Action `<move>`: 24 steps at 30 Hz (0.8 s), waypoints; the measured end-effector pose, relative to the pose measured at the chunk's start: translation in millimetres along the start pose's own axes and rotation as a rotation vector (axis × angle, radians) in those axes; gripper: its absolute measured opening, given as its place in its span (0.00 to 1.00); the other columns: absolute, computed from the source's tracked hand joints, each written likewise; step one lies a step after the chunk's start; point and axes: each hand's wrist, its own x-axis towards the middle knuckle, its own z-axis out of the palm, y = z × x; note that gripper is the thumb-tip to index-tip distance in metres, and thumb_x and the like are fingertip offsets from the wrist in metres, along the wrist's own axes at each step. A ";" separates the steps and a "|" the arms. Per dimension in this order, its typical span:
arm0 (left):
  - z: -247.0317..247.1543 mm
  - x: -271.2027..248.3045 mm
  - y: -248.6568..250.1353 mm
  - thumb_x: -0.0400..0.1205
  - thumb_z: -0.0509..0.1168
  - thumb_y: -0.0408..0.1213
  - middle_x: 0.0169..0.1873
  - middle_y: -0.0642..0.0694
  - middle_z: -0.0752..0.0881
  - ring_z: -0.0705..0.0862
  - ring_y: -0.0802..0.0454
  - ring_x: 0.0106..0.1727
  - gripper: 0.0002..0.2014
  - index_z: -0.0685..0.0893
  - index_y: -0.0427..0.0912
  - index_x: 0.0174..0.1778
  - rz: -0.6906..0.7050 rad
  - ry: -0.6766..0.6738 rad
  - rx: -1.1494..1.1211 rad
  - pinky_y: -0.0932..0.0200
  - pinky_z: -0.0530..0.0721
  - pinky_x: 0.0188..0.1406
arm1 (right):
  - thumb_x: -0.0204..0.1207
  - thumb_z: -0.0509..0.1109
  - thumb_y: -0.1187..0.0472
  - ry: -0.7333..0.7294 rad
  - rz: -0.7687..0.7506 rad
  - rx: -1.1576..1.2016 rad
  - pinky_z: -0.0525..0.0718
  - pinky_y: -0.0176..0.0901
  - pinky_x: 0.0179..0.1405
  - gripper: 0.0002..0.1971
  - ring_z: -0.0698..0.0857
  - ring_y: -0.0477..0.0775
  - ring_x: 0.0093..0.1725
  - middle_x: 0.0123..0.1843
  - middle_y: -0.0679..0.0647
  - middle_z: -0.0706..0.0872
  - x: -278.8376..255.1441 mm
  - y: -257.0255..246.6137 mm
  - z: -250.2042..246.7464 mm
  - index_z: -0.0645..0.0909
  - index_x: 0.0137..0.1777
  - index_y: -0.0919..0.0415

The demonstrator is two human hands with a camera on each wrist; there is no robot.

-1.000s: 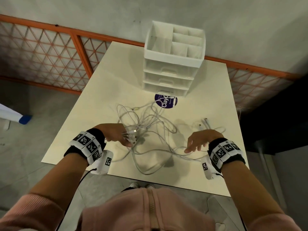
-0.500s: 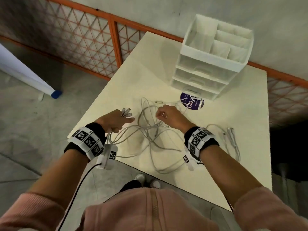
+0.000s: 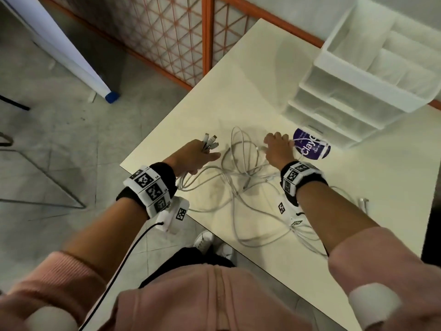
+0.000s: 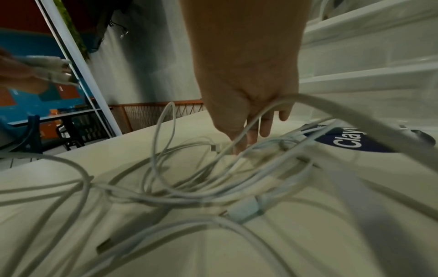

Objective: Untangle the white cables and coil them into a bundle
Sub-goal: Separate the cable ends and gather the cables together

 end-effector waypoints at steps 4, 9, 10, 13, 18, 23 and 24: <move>5.3 -0.2 9.3 0.80 0.67 0.41 0.20 0.50 0.60 0.57 0.53 0.22 0.25 0.57 0.46 0.26 0.134 0.026 -0.019 0.63 0.60 0.18 | 0.81 0.62 0.65 0.031 0.038 0.095 0.66 0.56 0.66 0.10 0.71 0.65 0.66 0.62 0.61 0.80 -2.4 2.5 -11.1 0.79 0.59 0.61; 18.8 -2.2 37.6 0.82 0.65 0.43 0.24 0.51 0.56 0.55 0.59 0.19 0.25 0.55 0.48 0.26 0.406 0.083 0.010 0.63 0.55 0.21 | 0.76 0.71 0.62 0.143 -0.004 0.883 0.78 0.34 0.43 0.08 0.81 0.50 0.40 0.40 0.53 0.84 -26.6 1.9 -73.9 0.84 0.51 0.66; 23.8 -2.9 46.2 0.83 0.63 0.42 0.24 0.51 0.56 0.55 0.59 0.19 0.25 0.55 0.48 0.27 0.465 0.087 -0.010 0.64 0.55 0.21 | 0.75 0.73 0.62 0.130 -0.034 0.976 0.78 0.33 0.39 0.08 0.81 0.47 0.36 0.37 0.51 0.84 -38.3 1.8 -90.0 0.84 0.50 0.65; 37.1 -3.9 66.3 0.85 0.60 0.44 0.25 0.49 0.55 0.54 0.58 0.22 0.22 0.57 0.49 0.28 0.564 0.026 -0.176 0.66 0.56 0.19 | 0.72 0.76 0.63 0.010 -0.133 1.098 0.75 0.28 0.30 0.06 0.82 0.41 0.30 0.33 0.50 0.85 -70.8 -3.7 -120.5 0.83 0.47 0.62; 61.1 -7.3 94.1 0.86 0.51 0.53 0.22 0.57 0.59 0.55 0.59 0.23 0.14 0.67 0.45 0.44 0.519 -0.094 -0.428 0.67 0.59 0.19 | 0.68 0.79 0.65 0.156 -0.072 1.235 0.74 0.25 0.26 0.08 0.82 0.37 0.25 0.31 0.53 0.85 -99.5 -4.5 -131.3 0.80 0.39 0.61; 79.0 -17.3 106.0 0.85 0.44 0.57 0.27 0.55 0.59 0.56 0.59 0.24 0.18 0.67 0.46 0.43 0.550 -0.148 -0.419 0.66 0.59 0.21 | 0.68 0.78 0.64 0.222 0.001 1.352 0.78 0.30 0.30 0.09 0.85 0.41 0.28 0.32 0.54 0.86 -111.7 3.9 -133.1 0.79 0.37 0.60; 81.1 -19.4 107.2 0.85 0.44 0.57 0.27 0.55 0.61 0.57 0.59 0.24 0.18 0.68 0.46 0.46 0.555 -0.143 -0.421 0.66 0.60 0.22 | 0.68 0.79 0.65 0.228 0.013 1.374 0.79 0.31 0.30 0.09 0.86 0.42 0.28 0.32 0.53 0.86 -113.4 5.0 -133.0 0.79 0.37 0.61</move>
